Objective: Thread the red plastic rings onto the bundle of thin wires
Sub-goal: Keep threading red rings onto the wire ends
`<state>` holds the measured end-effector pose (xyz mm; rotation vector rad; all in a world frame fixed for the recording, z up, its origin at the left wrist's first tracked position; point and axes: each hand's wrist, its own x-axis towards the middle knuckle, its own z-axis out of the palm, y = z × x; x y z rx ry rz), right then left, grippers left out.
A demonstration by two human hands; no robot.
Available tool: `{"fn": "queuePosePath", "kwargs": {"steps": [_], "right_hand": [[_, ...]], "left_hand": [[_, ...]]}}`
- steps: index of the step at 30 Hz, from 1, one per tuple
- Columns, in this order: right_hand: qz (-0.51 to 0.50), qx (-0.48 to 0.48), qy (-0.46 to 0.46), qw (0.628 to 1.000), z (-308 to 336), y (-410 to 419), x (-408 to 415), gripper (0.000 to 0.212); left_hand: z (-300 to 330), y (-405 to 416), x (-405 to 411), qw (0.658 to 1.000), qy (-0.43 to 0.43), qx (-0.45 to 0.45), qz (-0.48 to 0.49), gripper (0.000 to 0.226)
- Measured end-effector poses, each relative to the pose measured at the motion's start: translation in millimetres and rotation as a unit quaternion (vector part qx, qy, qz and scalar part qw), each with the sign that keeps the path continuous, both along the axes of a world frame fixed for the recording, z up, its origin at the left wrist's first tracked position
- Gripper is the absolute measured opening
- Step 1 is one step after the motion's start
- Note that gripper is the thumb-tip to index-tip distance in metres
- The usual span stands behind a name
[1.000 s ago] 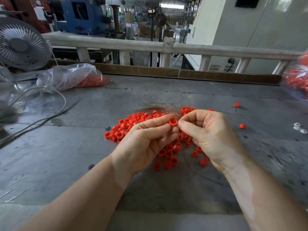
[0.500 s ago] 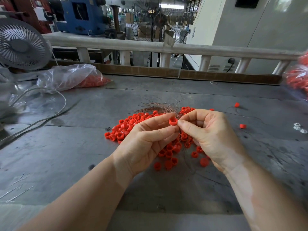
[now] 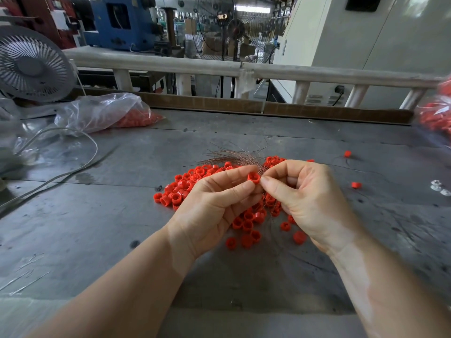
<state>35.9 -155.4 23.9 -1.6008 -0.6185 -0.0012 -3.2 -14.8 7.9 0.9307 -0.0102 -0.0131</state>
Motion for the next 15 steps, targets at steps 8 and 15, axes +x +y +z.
{"fn": "queuePosePath", "kwargs": {"steps": [8, 15], "right_hand": [[-0.005, 0.002, -0.006, 1.0, -0.5, 0.1, 1.1, 0.021], [0.003, 0.006, -0.004, 1.0, -0.6, -0.2, 1.2, 0.02]], "left_hand": [[1.4, 3.2, 0.6, 0.999, 0.022, -0.042, -0.018, 0.027], [2.0, 1.2, 0.0, 0.999, 0.017, -0.029, -0.011, 0.024]]}}
